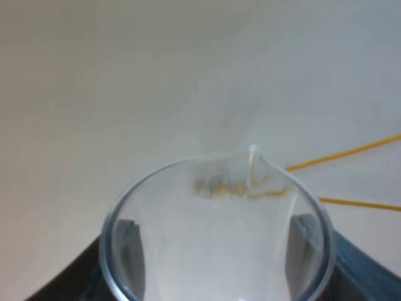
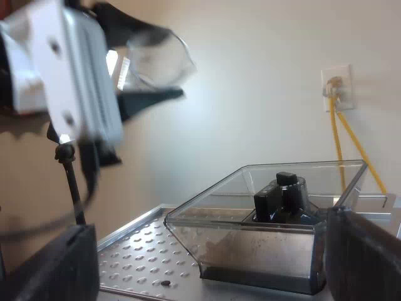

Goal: Pour the beans into the coffee machine

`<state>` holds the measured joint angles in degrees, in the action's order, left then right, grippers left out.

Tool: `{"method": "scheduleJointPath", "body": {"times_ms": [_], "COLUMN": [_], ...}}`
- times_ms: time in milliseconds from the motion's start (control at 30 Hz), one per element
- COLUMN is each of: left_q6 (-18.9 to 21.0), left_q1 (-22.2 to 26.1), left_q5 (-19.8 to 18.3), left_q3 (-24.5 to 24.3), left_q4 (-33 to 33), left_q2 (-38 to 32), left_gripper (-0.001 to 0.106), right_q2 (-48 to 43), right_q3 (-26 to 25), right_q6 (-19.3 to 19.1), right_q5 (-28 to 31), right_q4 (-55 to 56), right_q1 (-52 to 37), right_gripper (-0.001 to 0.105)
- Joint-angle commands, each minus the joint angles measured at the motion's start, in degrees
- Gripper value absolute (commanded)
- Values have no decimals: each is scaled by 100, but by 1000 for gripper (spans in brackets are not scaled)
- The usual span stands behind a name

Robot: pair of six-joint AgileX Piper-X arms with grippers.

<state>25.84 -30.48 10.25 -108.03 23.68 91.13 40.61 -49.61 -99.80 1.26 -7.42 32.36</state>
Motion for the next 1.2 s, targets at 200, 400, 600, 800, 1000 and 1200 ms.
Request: {"method": "scheduleJointPath", "body": {"times_ms": [200,400,600,800,1000,1200], "left_q6": [1818,2933,3754,4433,4758,5156], "left_q1": [-4,-4,-4,420,1344,2118], "left_q5": [840,548,-565,-1612,-2361,-2946], "left_q3": [-29,-29,-29,0,828,2404], "left_q4": [618,1679,2710,3297,3228,2483], "left_q2": [-626,-1071,-1428,-1693,-2262,-3190], "left_gripper": [37,37,37,37,37,37], "right_q2": [-23,-23,-23,-23,-23,-23], "right_q3": [-62,-62,-62,-62,-62,-28], "right_q6": [-45,-45,-45,-74,-466,-474], "right_q5": [-1963,-2292,-2964,-2983,-2652,-2369], "right_q4": [-28,37,617,1111,1507,1588], "right_q1": [11,11,64,461,919,1067], "right_gripper": [79,79,79,79,79,79]}}
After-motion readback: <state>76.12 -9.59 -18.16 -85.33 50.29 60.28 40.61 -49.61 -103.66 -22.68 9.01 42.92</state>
